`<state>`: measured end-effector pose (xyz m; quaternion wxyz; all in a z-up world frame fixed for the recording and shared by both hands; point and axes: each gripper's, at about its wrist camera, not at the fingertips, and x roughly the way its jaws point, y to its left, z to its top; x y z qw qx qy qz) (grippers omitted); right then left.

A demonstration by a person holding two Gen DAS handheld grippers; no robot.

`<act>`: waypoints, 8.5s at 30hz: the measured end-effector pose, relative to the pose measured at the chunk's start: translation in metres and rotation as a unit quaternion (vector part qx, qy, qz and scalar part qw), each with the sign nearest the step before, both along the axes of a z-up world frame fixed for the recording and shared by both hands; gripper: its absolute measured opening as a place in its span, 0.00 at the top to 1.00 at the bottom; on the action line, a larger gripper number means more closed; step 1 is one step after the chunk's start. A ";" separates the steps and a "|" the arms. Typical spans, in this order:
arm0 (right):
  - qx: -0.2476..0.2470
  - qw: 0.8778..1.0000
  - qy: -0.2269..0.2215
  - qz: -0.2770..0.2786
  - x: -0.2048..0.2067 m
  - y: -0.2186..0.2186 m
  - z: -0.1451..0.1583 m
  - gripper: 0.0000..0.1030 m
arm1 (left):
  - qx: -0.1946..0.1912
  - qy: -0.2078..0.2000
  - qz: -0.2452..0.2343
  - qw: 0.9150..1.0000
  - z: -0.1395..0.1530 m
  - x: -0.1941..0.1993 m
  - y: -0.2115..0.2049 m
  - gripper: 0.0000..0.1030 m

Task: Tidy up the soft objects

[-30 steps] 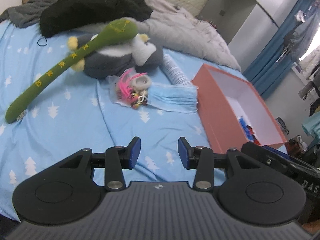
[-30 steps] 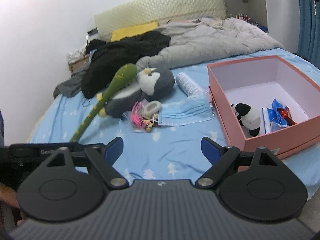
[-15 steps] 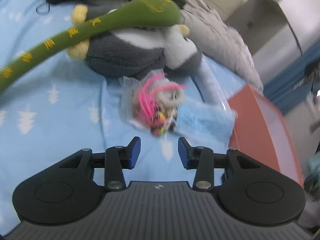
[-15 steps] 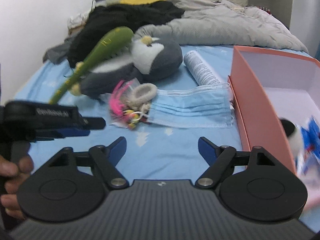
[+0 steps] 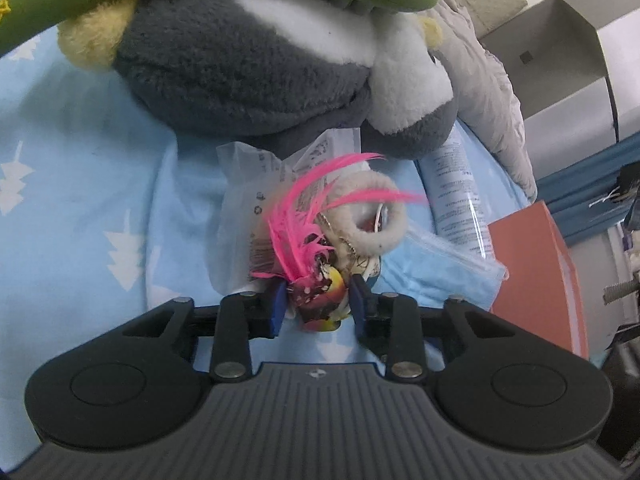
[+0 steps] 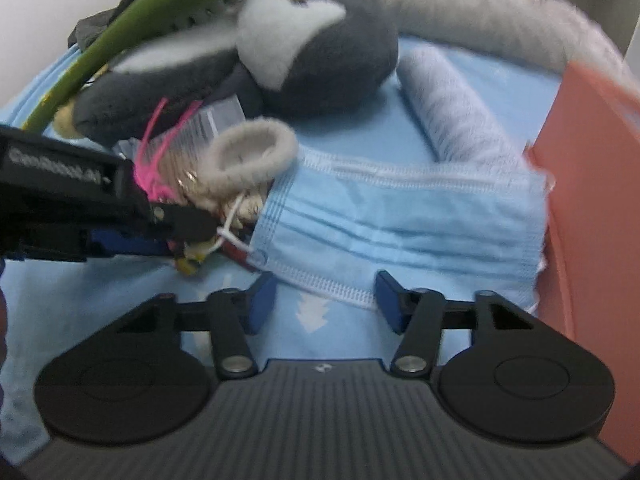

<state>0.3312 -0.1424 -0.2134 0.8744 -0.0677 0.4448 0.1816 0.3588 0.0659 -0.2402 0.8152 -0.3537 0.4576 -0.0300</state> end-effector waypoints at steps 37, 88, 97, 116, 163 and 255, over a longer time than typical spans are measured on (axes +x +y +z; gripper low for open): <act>0.011 1.000 -0.007 -0.015 -0.157 -0.027 0.037 0.95 | 0.072 -0.041 -0.059 0.995 0.037 -0.159 -0.011 0.65; 0.180 0.981 -0.045 -0.056 -0.104 -0.036 0.079 0.96 | 0.039 -0.125 -0.010 0.991 0.075 -0.165 0.008 0.75; 0.154 0.986 -0.007 -0.067 -0.096 -0.038 0.049 0.62 | 0.057 -0.117 -0.006 0.991 0.080 -0.177 0.006 0.75; 0.179 0.983 0.002 -0.040 -0.080 -0.022 0.040 0.89 | 0.090 -0.106 -0.007 0.990 0.089 -0.185 0.008 0.75; 0.110 0.963 -0.180 -0.169 -0.142 -0.197 0.240 0.89 | 0.118 -0.204 -0.243 0.941 0.253 -0.097 -0.202 0.75; 0.115 0.982 -0.114 -0.093 -0.261 -0.101 0.144 0.49 | 0.204 -0.155 -0.138 0.957 0.176 -0.266 -0.068 0.55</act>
